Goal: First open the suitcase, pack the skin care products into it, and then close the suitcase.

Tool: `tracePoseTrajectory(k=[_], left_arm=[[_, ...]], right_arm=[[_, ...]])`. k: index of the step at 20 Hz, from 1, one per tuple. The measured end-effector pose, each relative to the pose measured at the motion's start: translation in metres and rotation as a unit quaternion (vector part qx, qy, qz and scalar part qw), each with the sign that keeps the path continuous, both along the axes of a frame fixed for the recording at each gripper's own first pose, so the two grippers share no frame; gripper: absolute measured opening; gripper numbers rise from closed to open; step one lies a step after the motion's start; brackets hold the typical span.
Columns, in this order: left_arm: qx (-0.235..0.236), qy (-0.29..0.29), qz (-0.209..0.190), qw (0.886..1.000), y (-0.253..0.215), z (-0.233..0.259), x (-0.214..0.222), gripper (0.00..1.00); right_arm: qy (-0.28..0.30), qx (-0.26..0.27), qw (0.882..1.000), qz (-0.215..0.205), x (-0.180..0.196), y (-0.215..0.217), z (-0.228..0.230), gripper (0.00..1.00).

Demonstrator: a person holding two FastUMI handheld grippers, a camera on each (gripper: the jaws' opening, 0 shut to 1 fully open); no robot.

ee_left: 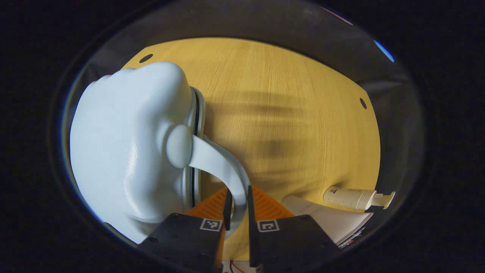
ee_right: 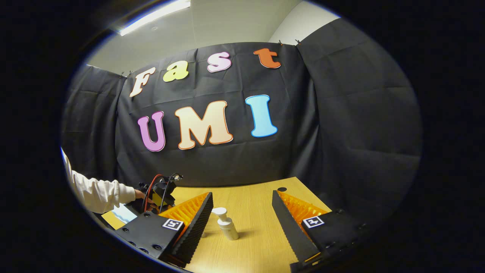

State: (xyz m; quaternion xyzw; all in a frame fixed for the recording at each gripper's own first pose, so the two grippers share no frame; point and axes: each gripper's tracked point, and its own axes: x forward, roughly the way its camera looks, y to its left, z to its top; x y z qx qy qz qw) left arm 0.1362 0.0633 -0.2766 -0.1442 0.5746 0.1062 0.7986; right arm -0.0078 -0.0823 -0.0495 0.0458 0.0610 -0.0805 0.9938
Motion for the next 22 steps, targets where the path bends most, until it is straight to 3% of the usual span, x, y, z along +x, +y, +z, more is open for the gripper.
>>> tracePoseTrajectory(k=[1, 8, 11, 15, 22], left_arm=[[-0.003, 0.001, 0.000, 1.000, 0.000, 0.000, 0.000, 0.12], [-0.020, -0.020, -0.003, 1.000, -0.004, 0.027, 0.003, 0.05], [-0.058, -0.056, -0.005, 0.997, -0.010, 0.064, 0.004, 0.04], [-0.075, -0.117, -0.015, 0.990, 0.005, 0.133, -0.003, 0.04], [-0.106, -0.214, 0.012, 0.971, 0.092, 0.244, -0.055, 0.04]], right_arm=[[0.001, -0.002, 1.000, 0.002, 0.001, 0.001, 0.000, 0.98], [0.006, -0.013, 1.000, 0.011, -0.002, 0.008, 0.001, 0.98], [0.006, -0.010, 1.000, 0.014, -0.002, 0.012, 0.001, 0.98], [0.004, -0.013, 1.000, 0.019, 0.002, 0.020, 0.003, 0.98], [0.001, -0.017, 0.999, 0.031, 0.009, 0.043, 0.004, 0.98]])
